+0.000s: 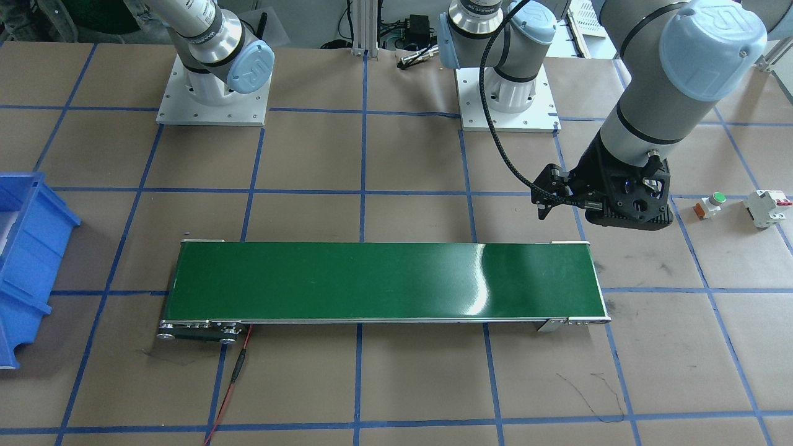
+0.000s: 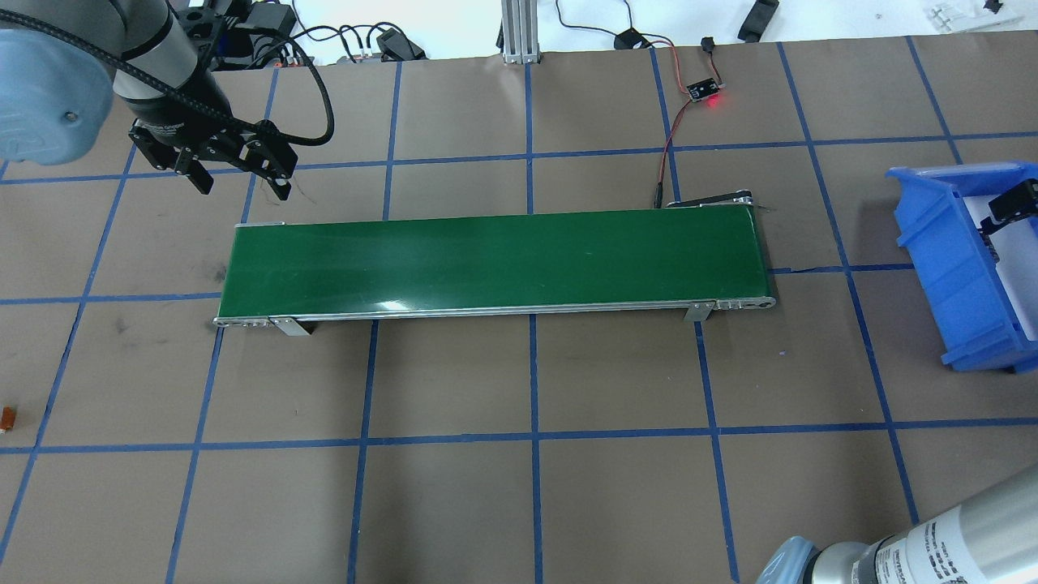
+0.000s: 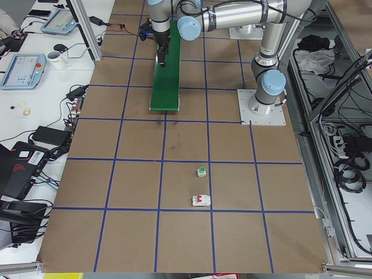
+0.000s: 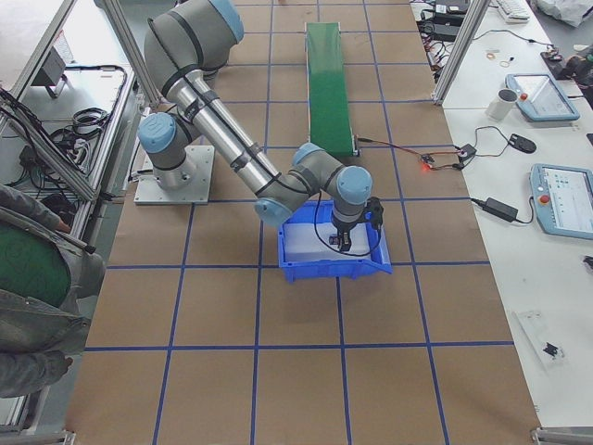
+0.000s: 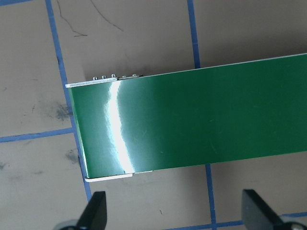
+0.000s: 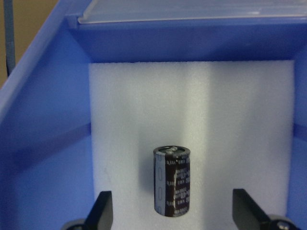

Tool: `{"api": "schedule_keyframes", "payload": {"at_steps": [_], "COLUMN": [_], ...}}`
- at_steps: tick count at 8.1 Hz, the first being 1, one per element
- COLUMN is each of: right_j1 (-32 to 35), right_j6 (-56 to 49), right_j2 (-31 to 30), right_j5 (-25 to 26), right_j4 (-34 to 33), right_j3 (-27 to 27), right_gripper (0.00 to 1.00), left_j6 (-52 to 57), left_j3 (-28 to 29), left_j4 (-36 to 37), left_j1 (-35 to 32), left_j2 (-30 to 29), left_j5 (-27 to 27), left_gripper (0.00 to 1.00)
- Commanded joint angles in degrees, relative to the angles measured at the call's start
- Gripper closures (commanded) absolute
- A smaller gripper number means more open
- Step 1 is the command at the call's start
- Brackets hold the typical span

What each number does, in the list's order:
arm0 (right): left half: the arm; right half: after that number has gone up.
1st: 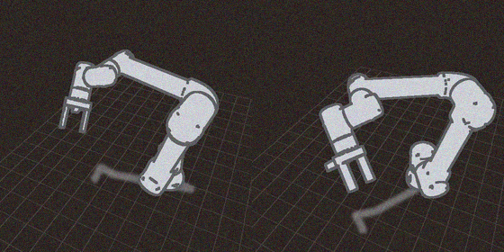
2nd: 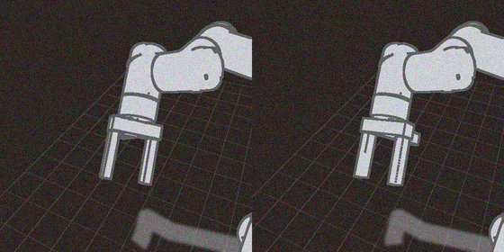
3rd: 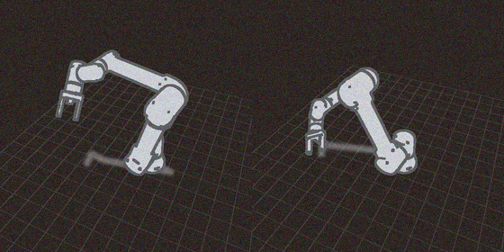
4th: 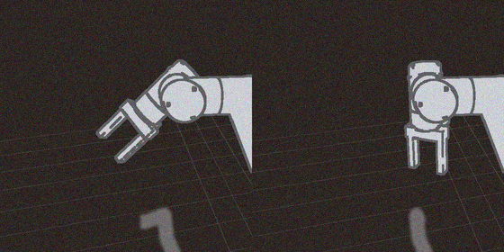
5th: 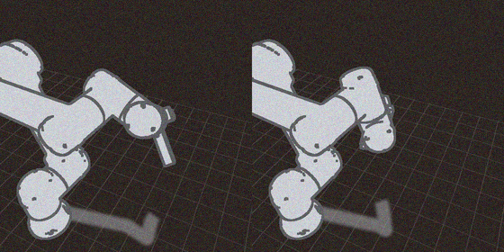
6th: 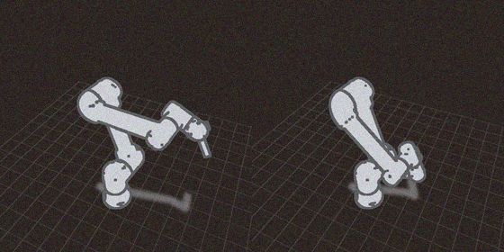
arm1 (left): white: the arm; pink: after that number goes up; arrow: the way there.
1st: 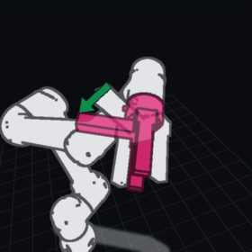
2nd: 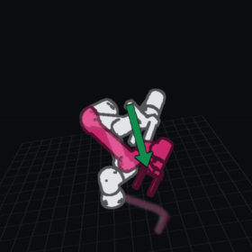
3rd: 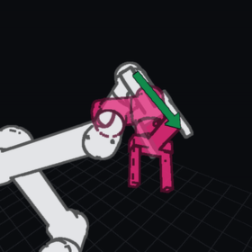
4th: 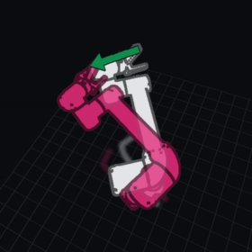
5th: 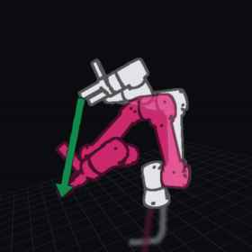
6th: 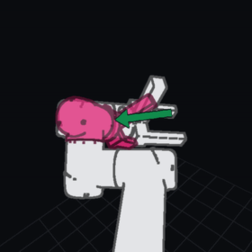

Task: Move capacitor from left to right
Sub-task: 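Open the right gripper to drop the capacitor onto the white foam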

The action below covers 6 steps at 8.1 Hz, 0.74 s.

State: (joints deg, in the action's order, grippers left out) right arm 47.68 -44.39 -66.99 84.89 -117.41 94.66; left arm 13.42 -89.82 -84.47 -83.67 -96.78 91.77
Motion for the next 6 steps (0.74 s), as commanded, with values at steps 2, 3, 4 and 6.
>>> {"api": "schedule_keyframes", "payload": {"at_steps": [2, 3, 4, 6], "right_j1": [-0.31, -0.31, 0.04, 2.14], "right_j6": [0.79, 2.36, 2.72, 9.44], "right_j2": [-9.63, -11.82, -14.02, -18.24], "right_j5": [3.08, 2.91, 2.65, 2.12], "right_j4": [1.13, 1.65, 3.14, 9.71], "right_j3": [0.08, 0.08, 0.08, -0.27], "right_gripper": [0.00, 0.00, 0.00, 0.00], "left_j6": [0.03, 0.03, 0.03, 0.03], "left_j3": [0.08, 0.08, 0.08, 0.08], "left_j4": [0.00, 0.00, 0.00, 0.09], "left_j1": [-0.01, -0.01, -0.01, -0.01], "left_j2": [0.02, 0.02, 0.10, 0.10], "left_j5": [-0.01, -0.01, -0.01, -0.01], "left_gripper": [0.00, 0.00, 0.00, 0.00]}}
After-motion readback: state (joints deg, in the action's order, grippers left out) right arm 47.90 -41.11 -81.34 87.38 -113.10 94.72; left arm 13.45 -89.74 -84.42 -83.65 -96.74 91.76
